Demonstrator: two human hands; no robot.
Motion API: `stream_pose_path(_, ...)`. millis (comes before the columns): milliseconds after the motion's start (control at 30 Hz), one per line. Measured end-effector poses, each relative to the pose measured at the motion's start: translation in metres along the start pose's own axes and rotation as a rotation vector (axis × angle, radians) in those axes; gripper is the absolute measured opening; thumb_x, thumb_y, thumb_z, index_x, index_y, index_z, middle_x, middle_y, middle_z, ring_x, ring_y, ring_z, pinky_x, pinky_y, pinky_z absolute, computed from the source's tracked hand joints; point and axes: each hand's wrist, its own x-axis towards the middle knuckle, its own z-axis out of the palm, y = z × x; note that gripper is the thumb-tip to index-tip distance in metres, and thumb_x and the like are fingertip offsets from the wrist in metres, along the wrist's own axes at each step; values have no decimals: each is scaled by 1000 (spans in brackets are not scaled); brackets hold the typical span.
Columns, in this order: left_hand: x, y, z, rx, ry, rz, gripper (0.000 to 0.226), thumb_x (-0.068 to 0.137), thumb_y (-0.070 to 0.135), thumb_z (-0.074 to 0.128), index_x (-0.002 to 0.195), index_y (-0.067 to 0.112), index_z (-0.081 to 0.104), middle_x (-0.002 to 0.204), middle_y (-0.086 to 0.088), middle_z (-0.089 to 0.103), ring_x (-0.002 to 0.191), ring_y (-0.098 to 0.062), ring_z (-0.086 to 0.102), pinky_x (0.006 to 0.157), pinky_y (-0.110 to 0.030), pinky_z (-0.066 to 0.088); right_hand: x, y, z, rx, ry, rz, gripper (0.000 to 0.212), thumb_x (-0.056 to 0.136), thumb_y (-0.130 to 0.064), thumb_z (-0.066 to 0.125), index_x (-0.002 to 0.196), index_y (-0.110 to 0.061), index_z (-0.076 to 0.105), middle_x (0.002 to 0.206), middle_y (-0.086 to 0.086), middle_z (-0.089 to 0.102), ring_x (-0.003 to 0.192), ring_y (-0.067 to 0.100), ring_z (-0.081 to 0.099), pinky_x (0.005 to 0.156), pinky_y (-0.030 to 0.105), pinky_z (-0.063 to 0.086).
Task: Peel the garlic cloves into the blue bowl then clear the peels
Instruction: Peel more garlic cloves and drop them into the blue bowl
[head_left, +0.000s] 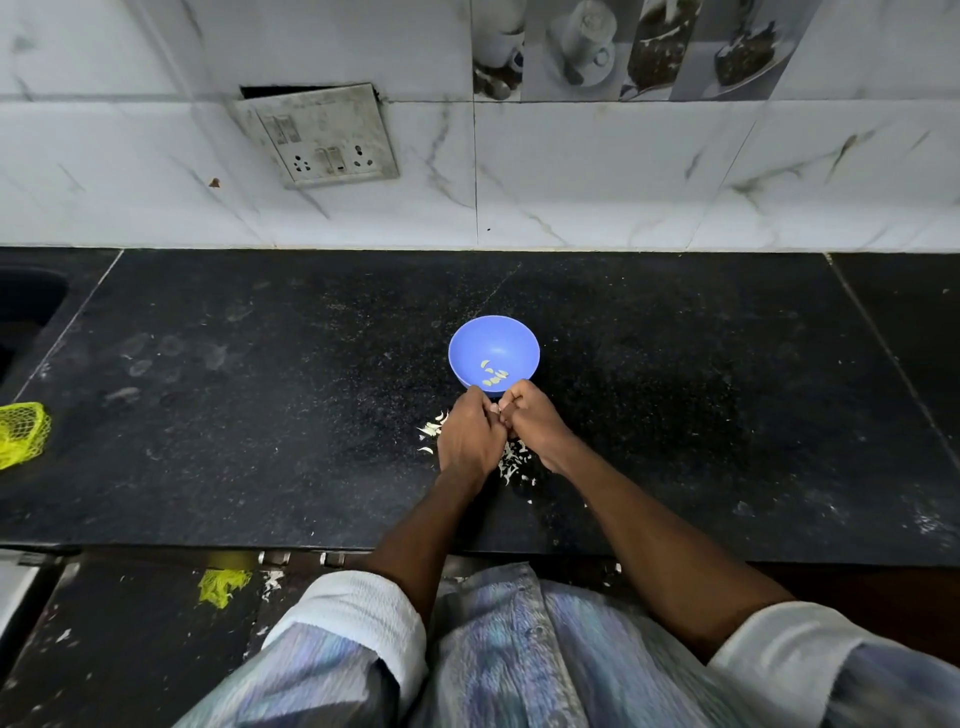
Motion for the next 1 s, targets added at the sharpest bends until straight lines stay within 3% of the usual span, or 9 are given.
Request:
stream_pose_path(100, 3, -3, 3, -9, -26, 34, 6, 99, 15, 50, 95, 11, 48, 95, -10, 63, 82, -29, 53, 68, -37, 33, 0, 0, -2, 2, 3, -48, 18, 99, 0, 55, 89, -13, 57, 72, 0, 59, 62, 7, 54, 58, 22, 45)
stream_pose_path(200, 6, -11, 5, -2, -18, 99, 14, 105, 18, 45, 95, 10, 50, 94, -9, 63, 82, -30, 57, 66, -37, 35, -2, 1, -7, 55, 0, -37, 7, 98, 3, 59, 101, 2, 65, 74, 3, 65, 60, 6, 57, 55, 17, 47)
stream_pose_path(333, 9, -11, 7, -82, 1, 97, 17, 105, 16, 47, 90, 10, 54, 86, -9, 66, 77, -31, 58, 64, -40, 42, 0, 3, -12, 141, 7, -19, 14, 93, 4, 69, 104, 11, 69, 80, 10, 71, 64, 11, 60, 61, 19, 51)
stream_pose_path(467, 16, -12, 13, -288, -49, -108, 22, 101, 13, 51, 85, 3, 62, 78, -9, 68, 69, -24, 57, 63, -38, 42, 1, 2, -15, 97, 55, -108, 7, 90, 8, 70, 96, 4, 72, 78, 11, 72, 65, 15, 63, 64, 24, 56)
stream_pose_path(567, 18, 0, 9, -628, -226, -362, 24, 96, 11, 53, 75, 9, 66, 63, 2, 60, 53, -10, 44, 50, -27, 36, 1, 3, -16, 64, 86, -153, 14, 87, 10, 71, 88, -4, 74, 76, 9, 74, 67, 15, 66, 66, 25, 57)
stream_pose_path(667, 22, 4, 6, -886, -380, -615, 29, 102, 8, 44, 79, 15, 61, 59, 5, 50, 47, -6, 38, 43, -18, 31, 0, 5, -18, 67, 86, -160, 17, 87, 11, 70, 87, -6, 74, 77, 4, 76, 70, 10, 69, 68, 22, 57)
stream_pose_path(733, 22, 3, 3, -962, -437, -674, 33, 106, 11, 40, 79, 15, 59, 58, 7, 48, 47, -5, 38, 42, -17, 32, 0, 5, -19, 81, 72, -159, 16, 88, 10, 70, 90, -5, 74, 80, 5, 75, 70, 8, 69, 67, 20, 56)
stream_pose_path(900, 18, -6, 9, -711, -238, -329, 29, 106, 11, 51, 82, 7, 67, 62, 3, 63, 52, -7, 49, 50, -20, 42, 1, 2, -22, 212, 29, -68, 18, 90, 12, 66, 95, -5, 72, 81, 9, 72, 67, 11, 66, 67, 20, 55)
stream_pose_path(1000, 22, -15, 14, -629, -168, -287, 28, 106, 16, 53, 82, 12, 68, 71, -2, 68, 58, -13, 55, 60, -29, 46, 1, 2, -23, 294, 31, -21, 20, 90, 12, 66, 97, -5, 71, 83, 9, 72, 69, 12, 65, 68, 20, 55)
